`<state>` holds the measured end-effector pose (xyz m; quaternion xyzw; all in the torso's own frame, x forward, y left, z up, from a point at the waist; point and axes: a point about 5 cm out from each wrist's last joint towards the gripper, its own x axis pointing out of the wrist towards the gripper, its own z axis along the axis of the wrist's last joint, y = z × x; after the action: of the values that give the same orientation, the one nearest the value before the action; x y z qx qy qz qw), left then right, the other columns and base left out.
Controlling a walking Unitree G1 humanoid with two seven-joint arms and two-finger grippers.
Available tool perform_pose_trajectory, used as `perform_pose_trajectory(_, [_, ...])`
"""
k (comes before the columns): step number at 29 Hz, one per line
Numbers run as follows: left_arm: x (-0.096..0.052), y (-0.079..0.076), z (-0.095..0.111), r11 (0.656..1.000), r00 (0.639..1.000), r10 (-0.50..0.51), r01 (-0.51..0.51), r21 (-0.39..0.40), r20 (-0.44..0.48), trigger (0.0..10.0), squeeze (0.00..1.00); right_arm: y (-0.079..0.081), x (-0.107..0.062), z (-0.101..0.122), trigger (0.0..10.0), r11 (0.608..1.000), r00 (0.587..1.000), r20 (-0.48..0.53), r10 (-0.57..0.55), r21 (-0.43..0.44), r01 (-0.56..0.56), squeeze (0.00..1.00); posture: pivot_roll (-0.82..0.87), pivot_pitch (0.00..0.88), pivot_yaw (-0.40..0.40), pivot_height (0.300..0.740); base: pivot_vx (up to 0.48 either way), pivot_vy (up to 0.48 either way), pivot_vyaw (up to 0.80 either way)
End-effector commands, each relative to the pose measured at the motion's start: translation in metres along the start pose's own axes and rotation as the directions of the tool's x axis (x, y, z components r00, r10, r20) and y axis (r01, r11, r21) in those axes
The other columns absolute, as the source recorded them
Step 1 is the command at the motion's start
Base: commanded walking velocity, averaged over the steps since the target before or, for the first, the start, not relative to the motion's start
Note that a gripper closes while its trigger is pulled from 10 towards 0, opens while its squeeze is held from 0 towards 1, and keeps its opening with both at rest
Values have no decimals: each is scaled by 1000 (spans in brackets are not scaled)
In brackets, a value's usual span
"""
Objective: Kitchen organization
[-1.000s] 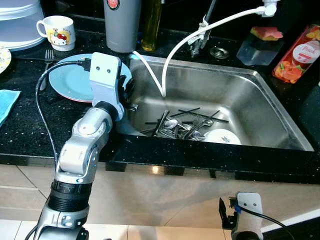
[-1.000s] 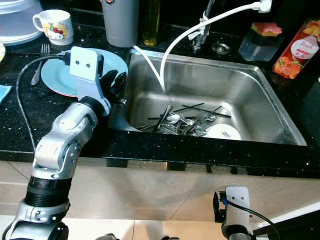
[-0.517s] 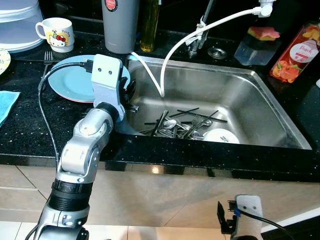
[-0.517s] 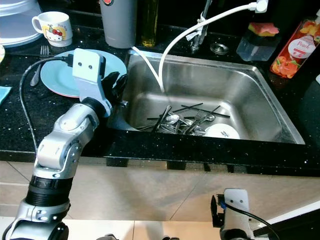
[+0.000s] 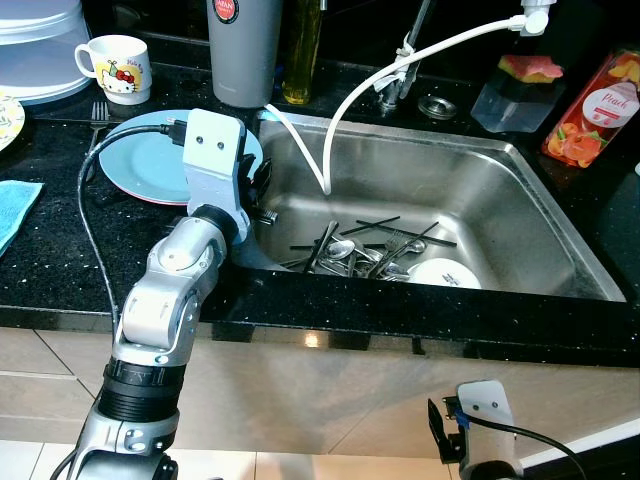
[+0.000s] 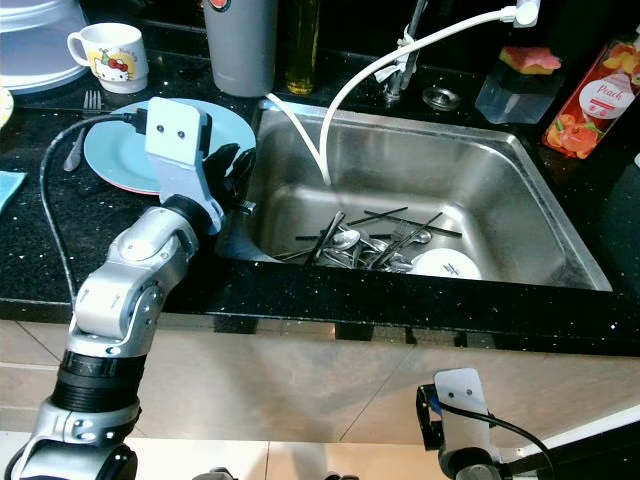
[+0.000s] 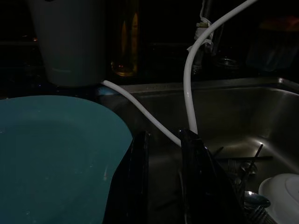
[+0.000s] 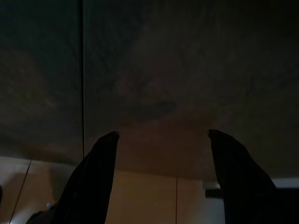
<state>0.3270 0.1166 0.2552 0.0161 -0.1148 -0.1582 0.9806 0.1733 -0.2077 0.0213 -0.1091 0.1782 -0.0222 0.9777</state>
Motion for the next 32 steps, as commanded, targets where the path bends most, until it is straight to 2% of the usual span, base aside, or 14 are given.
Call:
perform_pose_trajectory(1, [2,-4,-1,1000,1000,-18,18,7,-1,10000,0,-6,-2,-7,10000,999,999,-33,-31,5,31,0,162,95,-90,740,0,0,0])
perform_pose_trajectory(9, [3,-5,0,1000,1000,-24,24,6,0,10000,0,4,8,3,10000,998,1000,-9,-30,48,31,0,163,100,-89,740,0,0,0])
perform_pose_trajectory(19, [3,-6,-2,1000,1000,-24,24,1,-6,10000,0,2,12,6,10000,998,999,1,-38,49,38,0,151,111,-81,740,0,0,0])
perform_pose_trajectory(25, [7,-8,-3,999,999,-45,45,-2,-14,10000,0,4,19,14,10000,997,999,25,-47,55,45,0,133,132,-46,740,0,0,0])
perform_pose_trajectory(32, [11,-7,-2,999,999,-48,48,4,-12,10000,0,6,22,18,10000,996,998,36,-58,71,55,0,137,119,-46,740,0,0,0])
